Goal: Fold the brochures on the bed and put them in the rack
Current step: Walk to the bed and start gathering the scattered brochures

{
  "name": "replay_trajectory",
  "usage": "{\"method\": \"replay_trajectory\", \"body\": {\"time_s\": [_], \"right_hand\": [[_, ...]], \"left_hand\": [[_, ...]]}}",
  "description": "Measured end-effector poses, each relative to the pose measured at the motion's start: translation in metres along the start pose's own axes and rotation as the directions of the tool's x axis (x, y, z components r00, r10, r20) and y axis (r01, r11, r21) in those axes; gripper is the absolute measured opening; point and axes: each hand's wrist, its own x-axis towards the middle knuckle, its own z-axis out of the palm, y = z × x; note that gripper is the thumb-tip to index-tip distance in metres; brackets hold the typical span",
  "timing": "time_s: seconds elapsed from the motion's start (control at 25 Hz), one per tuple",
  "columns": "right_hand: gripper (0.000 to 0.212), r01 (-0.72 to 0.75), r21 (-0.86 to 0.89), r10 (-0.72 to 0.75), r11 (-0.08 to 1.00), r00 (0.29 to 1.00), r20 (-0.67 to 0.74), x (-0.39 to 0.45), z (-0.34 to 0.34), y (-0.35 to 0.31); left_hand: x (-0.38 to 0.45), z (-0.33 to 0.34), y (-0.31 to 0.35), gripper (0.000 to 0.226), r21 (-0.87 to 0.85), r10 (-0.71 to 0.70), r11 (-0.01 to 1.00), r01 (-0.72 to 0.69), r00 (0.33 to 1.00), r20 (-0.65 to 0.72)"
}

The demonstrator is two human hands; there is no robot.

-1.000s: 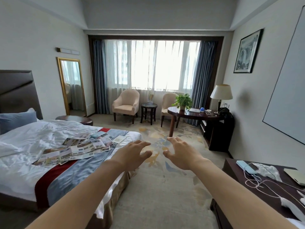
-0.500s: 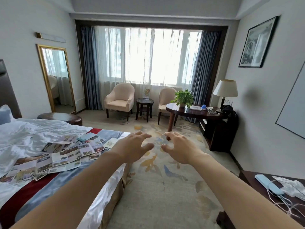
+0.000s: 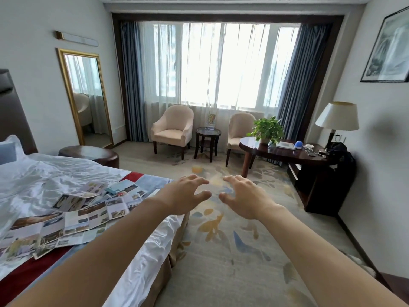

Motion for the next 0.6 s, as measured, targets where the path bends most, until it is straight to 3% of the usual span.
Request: {"method": "replay_trajectory", "body": {"time_s": [0.32,0.6], "right_hand": [[0.066,0.035,-0.039,-0.032,0.999,0.997,0.064,0.155,0.023,0.059],[0.069,0.096,-0.064,-0.091,0.993,0.993,0.081,0.311,0.073,0.071]], "left_hand": [[0.135,0.015,-0.075,0.055,-0.013,-0.066,0.998,0.067,0.997,0.045],[0.244,0.029,-0.18,0.055,-0.07,-0.138,0.988,0.14,0.99,0.027]]}}
